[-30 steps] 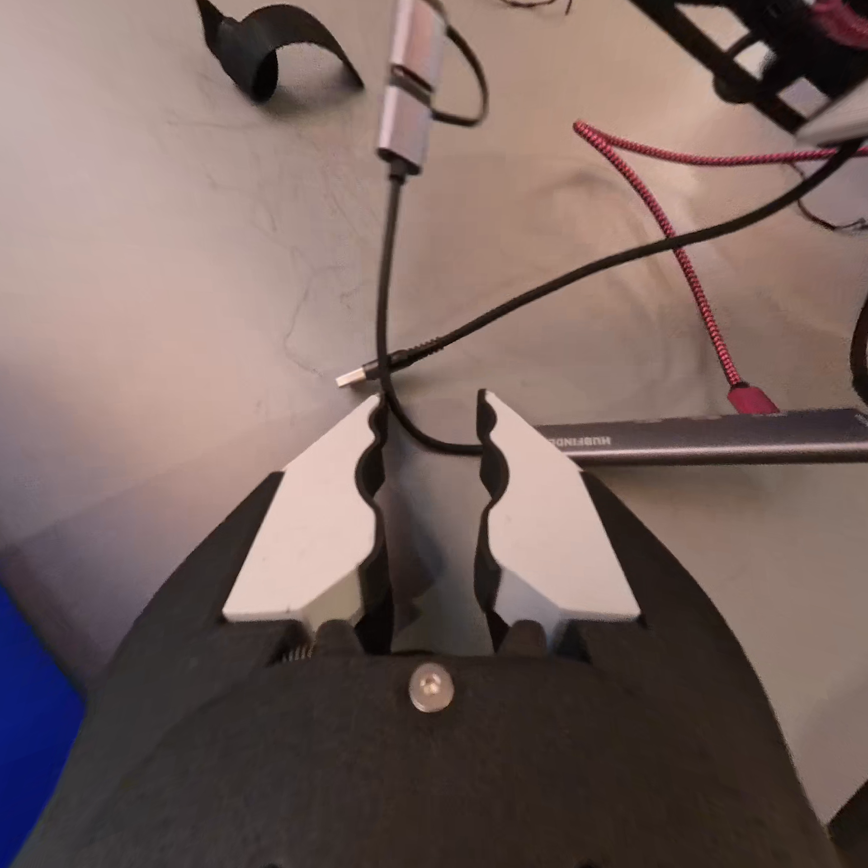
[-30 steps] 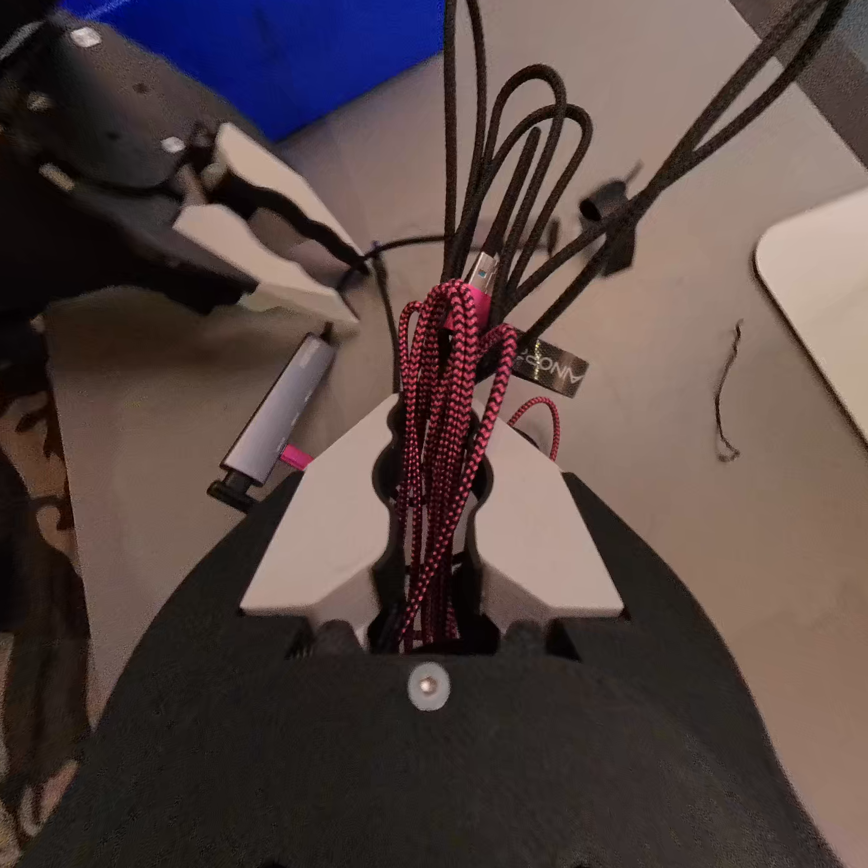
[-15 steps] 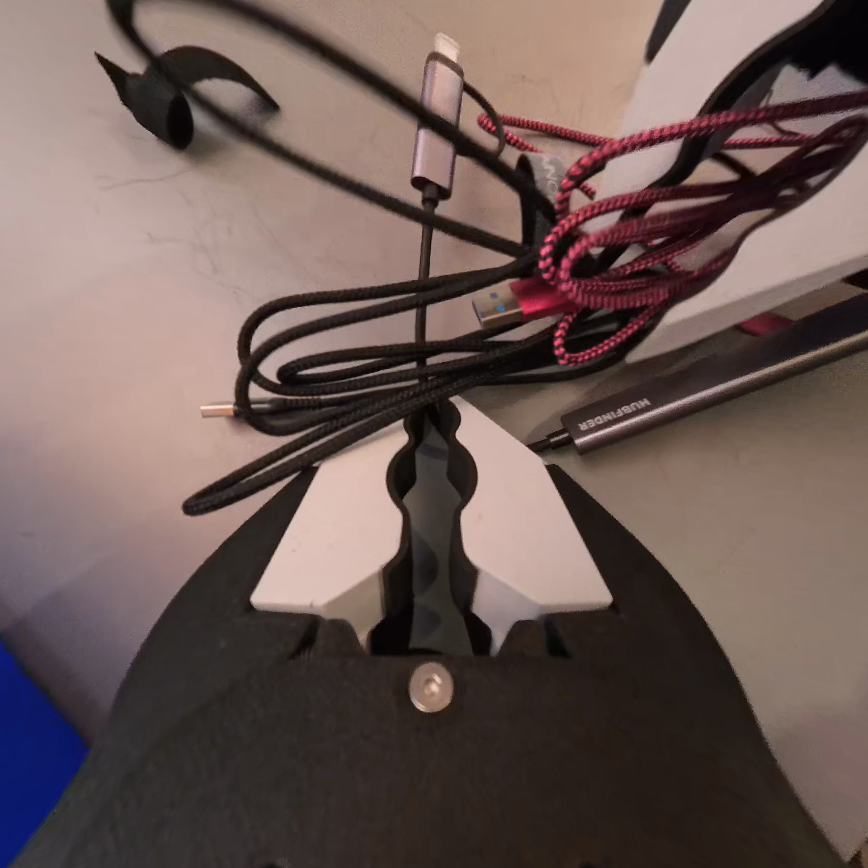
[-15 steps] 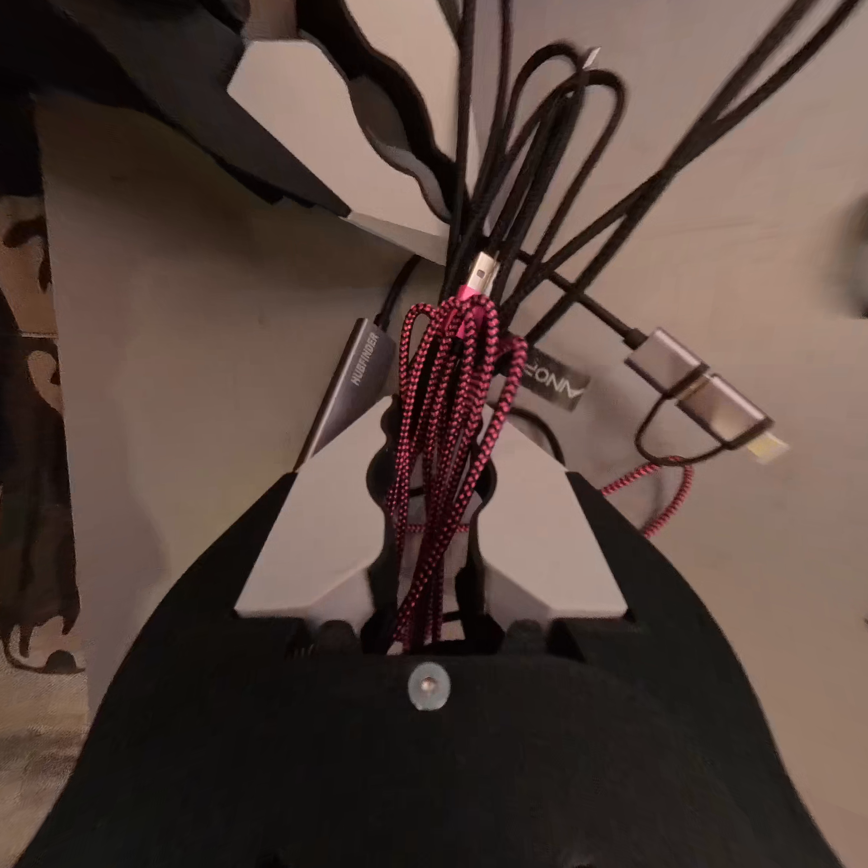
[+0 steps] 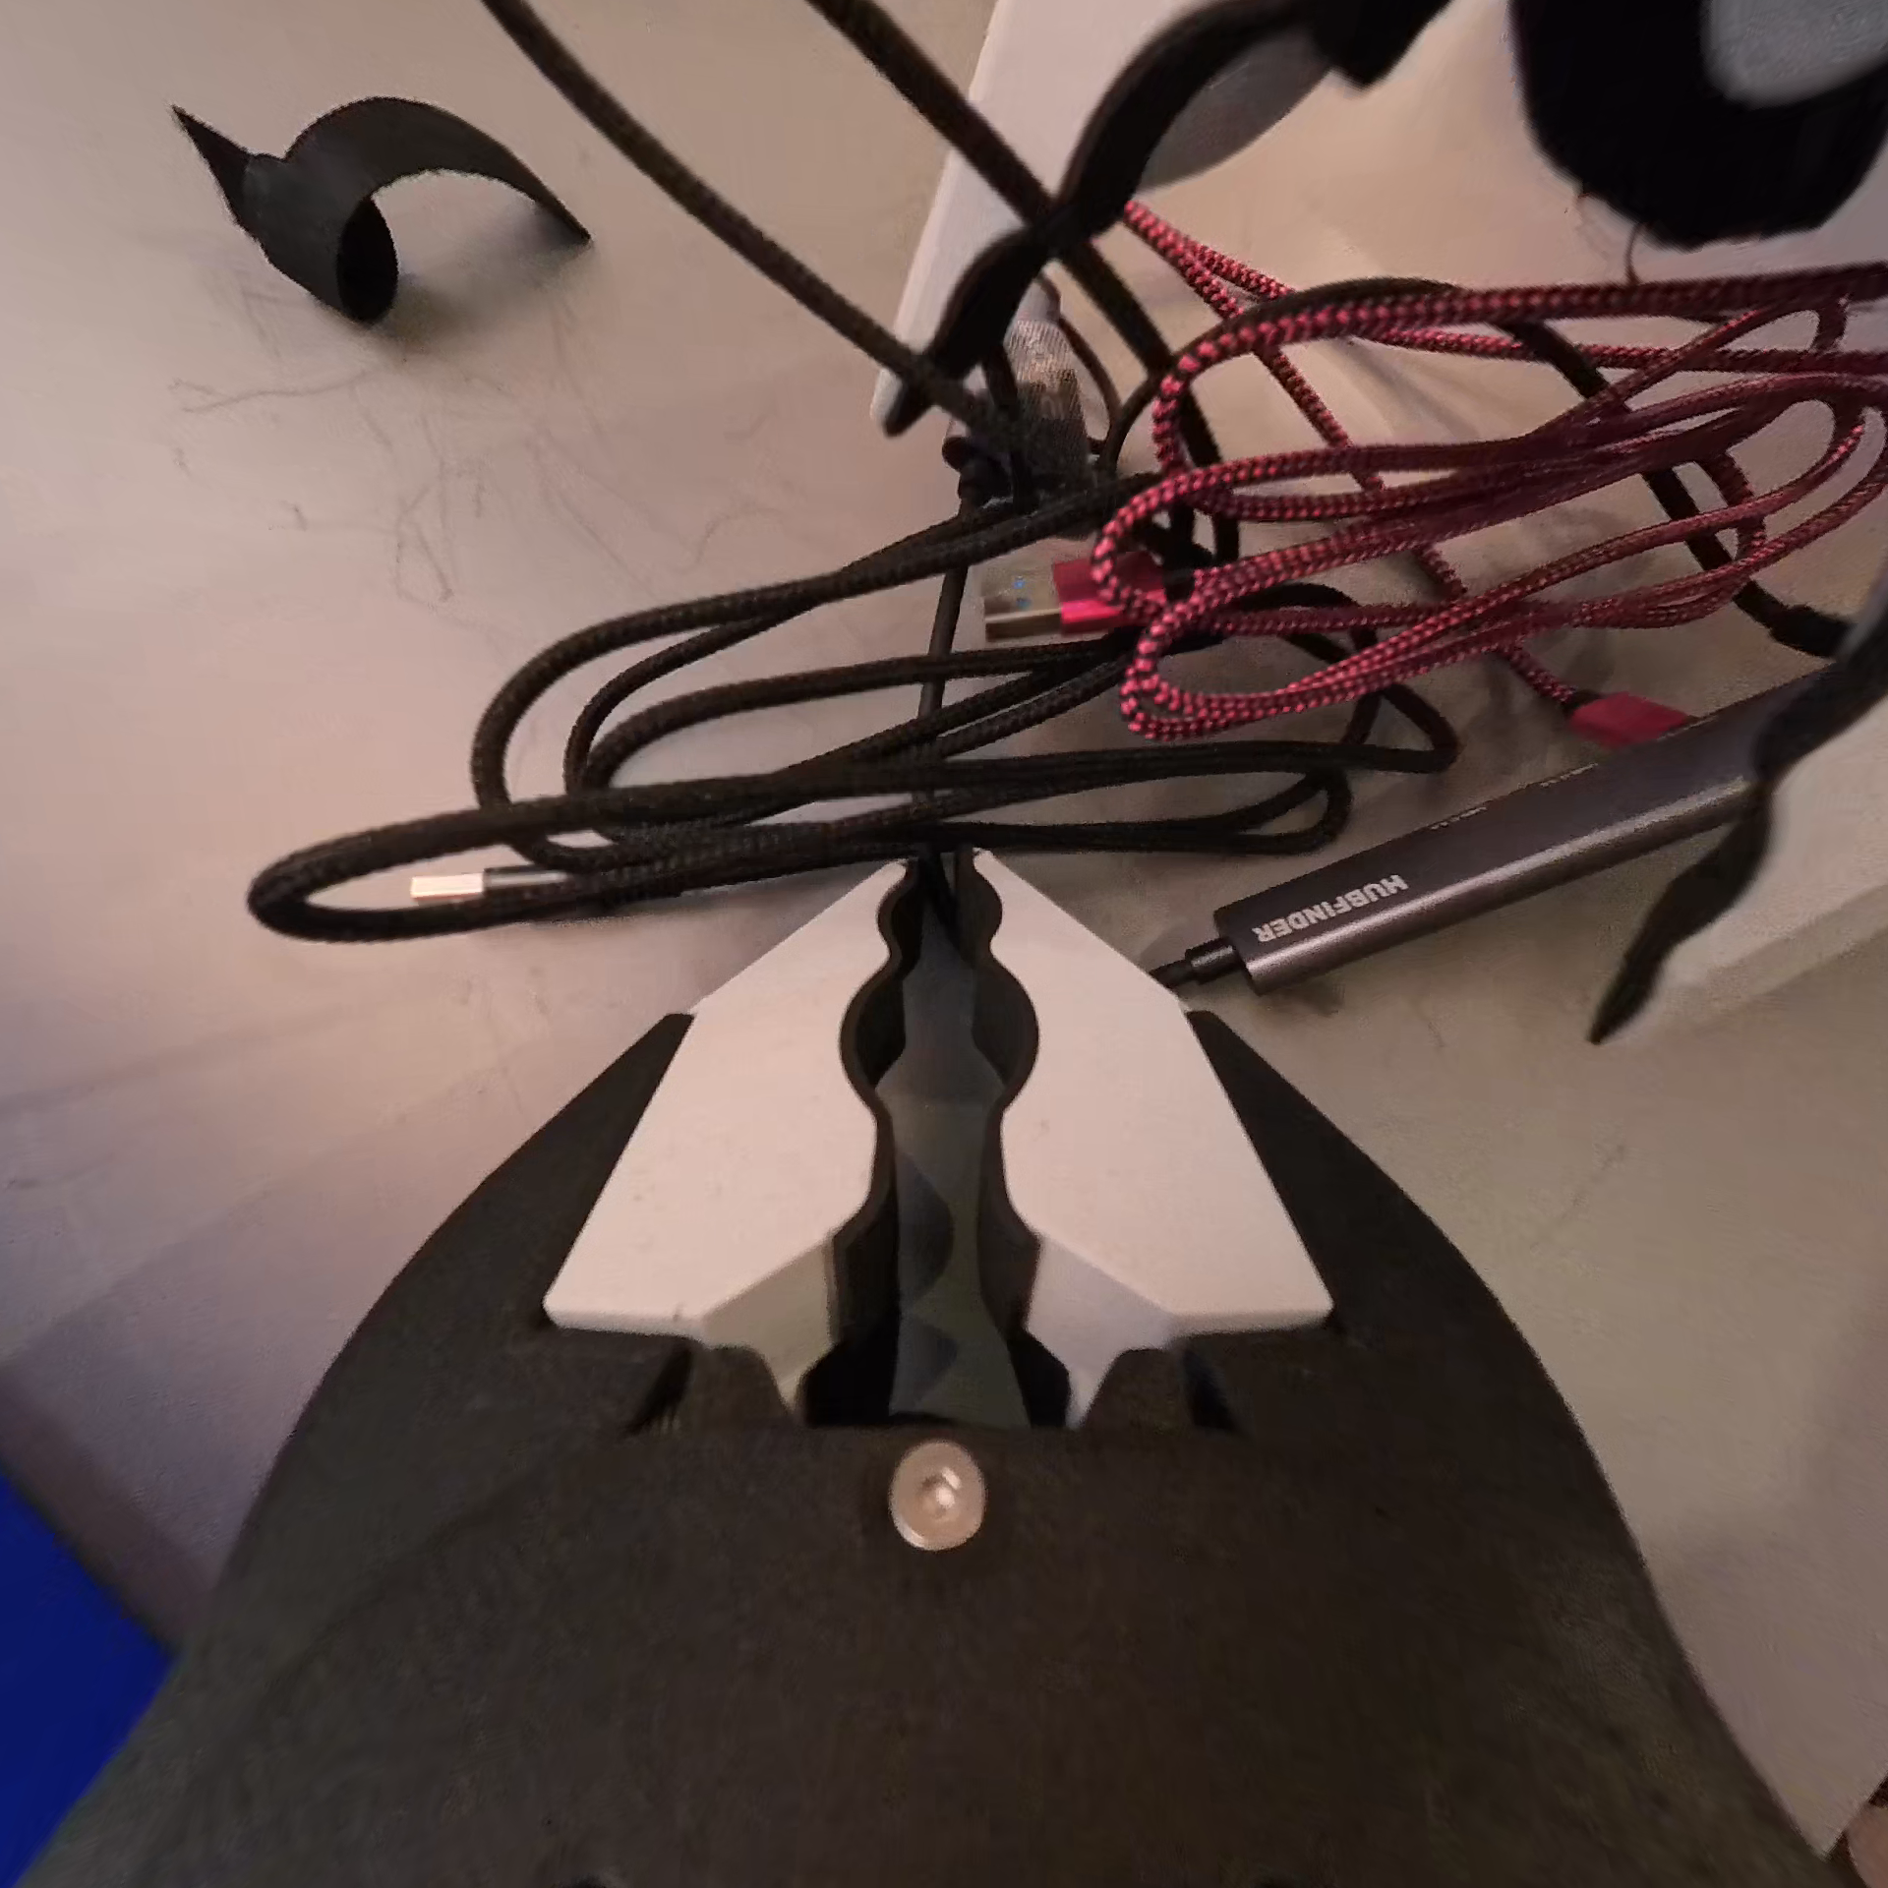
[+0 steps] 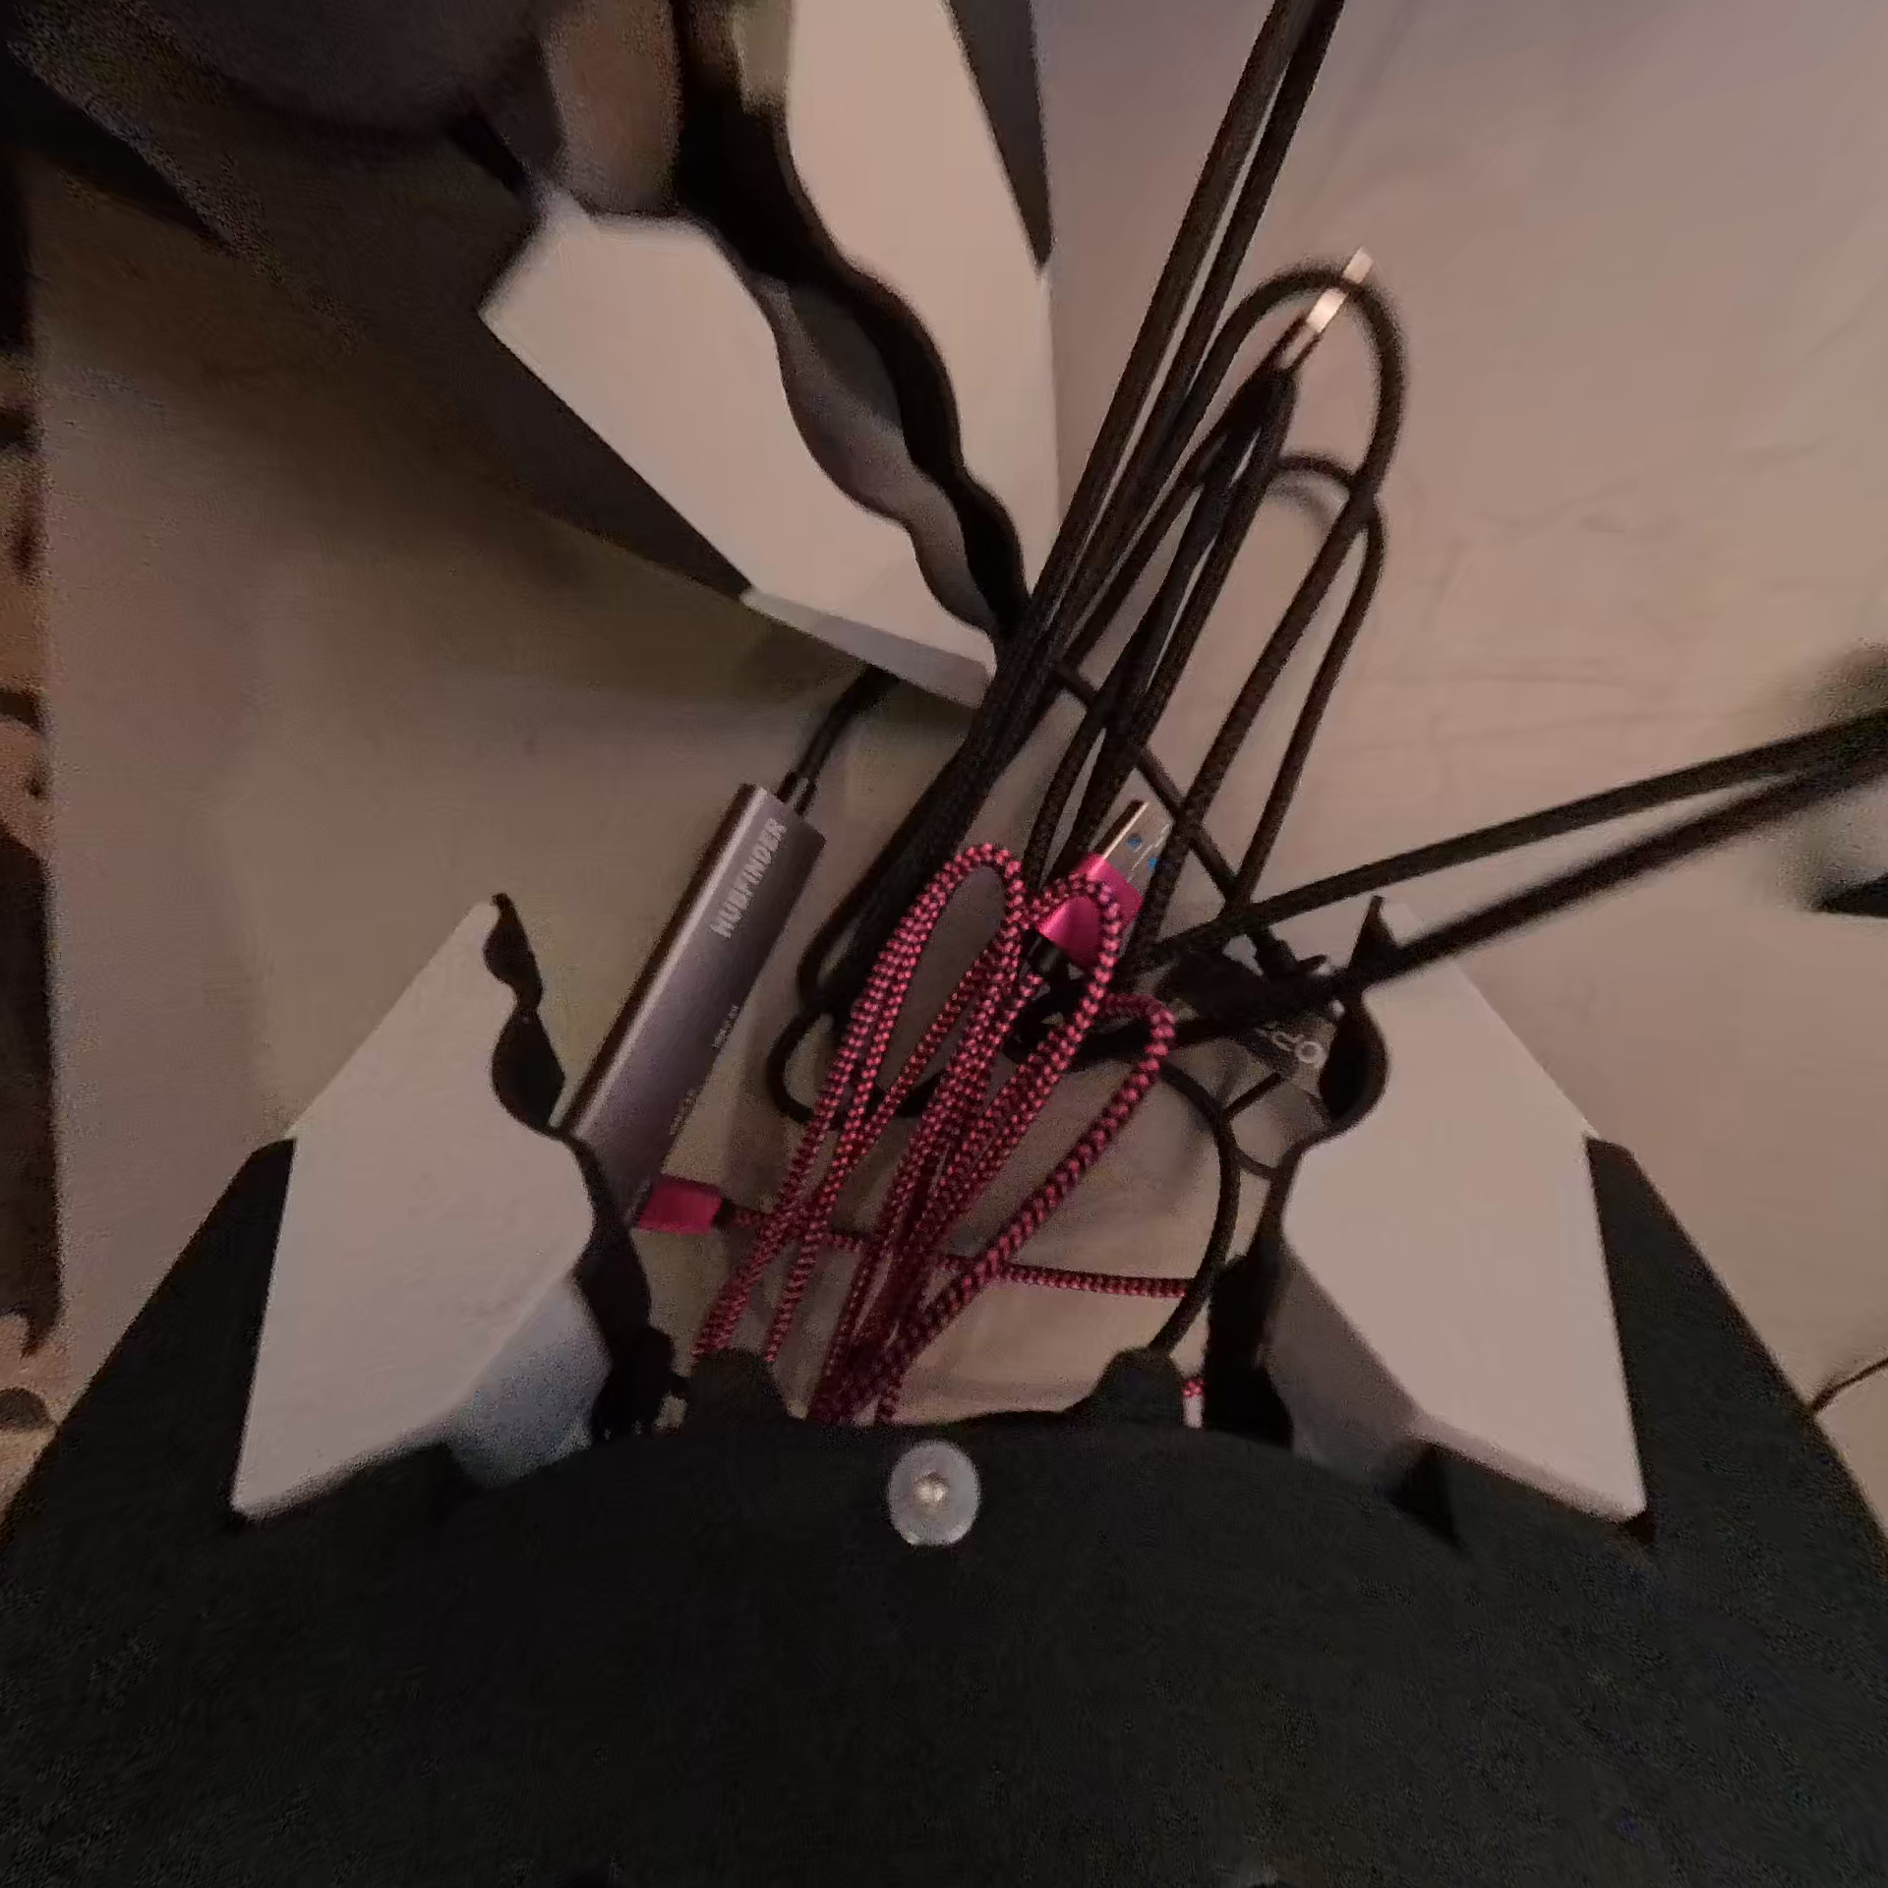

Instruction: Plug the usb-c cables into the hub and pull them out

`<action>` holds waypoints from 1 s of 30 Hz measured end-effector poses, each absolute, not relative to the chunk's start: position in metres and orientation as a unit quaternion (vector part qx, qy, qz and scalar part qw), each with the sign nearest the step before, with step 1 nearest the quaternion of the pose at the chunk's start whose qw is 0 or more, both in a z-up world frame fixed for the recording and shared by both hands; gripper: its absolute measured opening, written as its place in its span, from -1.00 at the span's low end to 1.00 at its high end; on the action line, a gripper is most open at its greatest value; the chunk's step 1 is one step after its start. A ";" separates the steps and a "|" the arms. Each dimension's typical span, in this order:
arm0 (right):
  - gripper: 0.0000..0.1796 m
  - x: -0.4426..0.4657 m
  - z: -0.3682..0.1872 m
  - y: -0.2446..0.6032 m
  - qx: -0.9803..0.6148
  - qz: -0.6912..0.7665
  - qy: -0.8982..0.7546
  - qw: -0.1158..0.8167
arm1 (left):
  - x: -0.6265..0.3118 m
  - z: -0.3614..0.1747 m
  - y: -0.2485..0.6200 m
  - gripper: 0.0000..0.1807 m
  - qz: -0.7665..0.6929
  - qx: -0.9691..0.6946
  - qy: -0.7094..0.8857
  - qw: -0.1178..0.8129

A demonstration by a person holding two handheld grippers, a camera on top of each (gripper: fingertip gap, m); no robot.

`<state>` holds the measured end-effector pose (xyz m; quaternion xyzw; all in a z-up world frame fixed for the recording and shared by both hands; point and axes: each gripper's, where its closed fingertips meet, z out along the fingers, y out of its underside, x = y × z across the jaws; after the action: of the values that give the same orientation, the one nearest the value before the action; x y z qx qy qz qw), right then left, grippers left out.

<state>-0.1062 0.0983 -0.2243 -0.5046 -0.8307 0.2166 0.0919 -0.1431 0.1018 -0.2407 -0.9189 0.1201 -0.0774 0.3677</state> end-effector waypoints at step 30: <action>-0.79 -0.102 -0.225 0.126 -0.539 0.197 -0.808 0.135 | -0.141 -0.155 0.078 -0.82 -0.155 -0.778 0.077 0.604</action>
<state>-0.1021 0.1262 -0.2248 -0.5393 -0.8076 0.1967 0.1351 -0.1410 0.0782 -0.1552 -0.7778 0.0773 -0.1547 0.6042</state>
